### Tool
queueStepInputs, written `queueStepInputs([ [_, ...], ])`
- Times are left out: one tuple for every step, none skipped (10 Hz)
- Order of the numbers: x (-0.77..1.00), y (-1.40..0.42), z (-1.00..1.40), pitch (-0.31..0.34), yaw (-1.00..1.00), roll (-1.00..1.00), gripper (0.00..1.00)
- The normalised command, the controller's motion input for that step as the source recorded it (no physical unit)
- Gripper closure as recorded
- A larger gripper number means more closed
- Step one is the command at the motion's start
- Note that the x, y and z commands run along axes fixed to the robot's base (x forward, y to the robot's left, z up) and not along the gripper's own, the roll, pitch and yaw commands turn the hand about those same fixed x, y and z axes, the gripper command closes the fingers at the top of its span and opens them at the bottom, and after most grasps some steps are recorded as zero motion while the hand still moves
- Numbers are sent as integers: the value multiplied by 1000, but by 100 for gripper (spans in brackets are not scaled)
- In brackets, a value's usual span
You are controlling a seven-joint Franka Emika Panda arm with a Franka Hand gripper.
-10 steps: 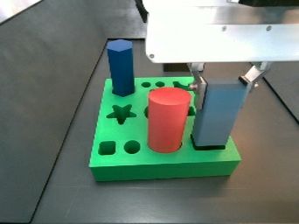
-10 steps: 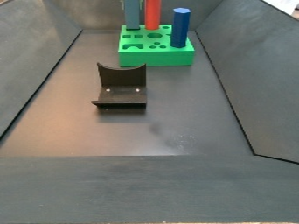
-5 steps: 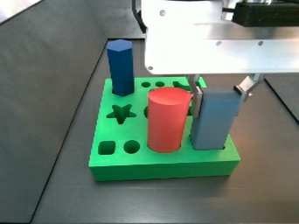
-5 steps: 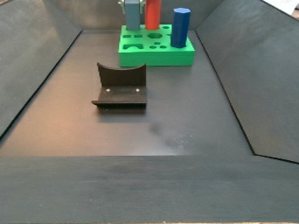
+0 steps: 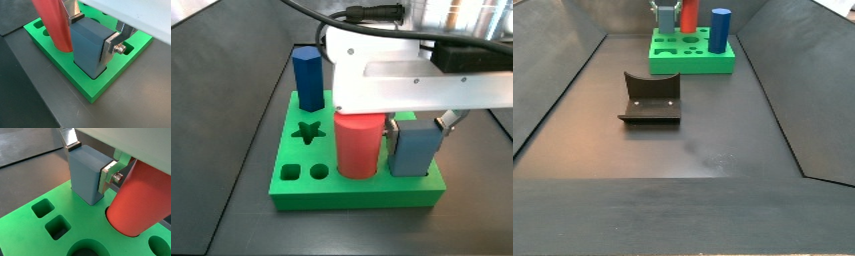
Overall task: Pick up the rectangle object. Move up. Place the rectangle object on the fixture. Regrasp the rectangle object. Move to above the board. Insert the rectangle object.
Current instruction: Insert the rectangle object.
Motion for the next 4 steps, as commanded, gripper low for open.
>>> queueStepInputs([
  [214,-274,-860,0,31,234,100],
  [329,-306,-1000,0,0,140,100],
  [220,91,0,1,-146,-63,100],
  [0,0,0,0,0,0,100],
])
